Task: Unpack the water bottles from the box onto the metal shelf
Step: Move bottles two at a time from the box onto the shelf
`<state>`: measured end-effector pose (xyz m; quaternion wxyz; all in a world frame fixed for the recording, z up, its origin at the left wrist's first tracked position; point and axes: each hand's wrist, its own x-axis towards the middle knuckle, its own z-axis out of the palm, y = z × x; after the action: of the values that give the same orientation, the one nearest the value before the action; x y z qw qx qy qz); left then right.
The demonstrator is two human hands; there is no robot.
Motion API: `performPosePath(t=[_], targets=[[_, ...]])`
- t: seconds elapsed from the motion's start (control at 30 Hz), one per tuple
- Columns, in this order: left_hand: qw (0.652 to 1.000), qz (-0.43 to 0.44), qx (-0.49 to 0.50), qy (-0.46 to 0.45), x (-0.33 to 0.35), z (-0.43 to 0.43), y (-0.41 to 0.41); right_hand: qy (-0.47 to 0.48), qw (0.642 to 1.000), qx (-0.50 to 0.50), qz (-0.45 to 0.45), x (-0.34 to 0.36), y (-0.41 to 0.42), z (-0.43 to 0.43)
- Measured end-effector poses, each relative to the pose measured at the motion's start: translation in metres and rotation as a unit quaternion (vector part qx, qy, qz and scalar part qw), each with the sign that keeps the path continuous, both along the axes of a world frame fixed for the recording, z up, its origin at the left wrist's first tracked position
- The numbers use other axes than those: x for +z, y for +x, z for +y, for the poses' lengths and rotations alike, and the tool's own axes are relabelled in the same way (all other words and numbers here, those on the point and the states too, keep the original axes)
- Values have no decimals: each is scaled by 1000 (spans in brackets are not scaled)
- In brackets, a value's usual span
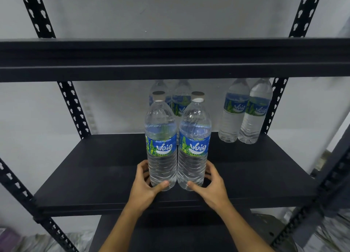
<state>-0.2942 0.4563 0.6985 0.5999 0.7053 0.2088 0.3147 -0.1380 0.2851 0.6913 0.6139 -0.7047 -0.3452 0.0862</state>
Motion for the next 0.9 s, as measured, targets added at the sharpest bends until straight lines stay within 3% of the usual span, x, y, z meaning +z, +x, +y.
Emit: performPosePath(t=[0.9], targets=[[1000, 9, 8, -13, -7, 1, 2, 22, 999, -22, -19, 0, 0, 1]])
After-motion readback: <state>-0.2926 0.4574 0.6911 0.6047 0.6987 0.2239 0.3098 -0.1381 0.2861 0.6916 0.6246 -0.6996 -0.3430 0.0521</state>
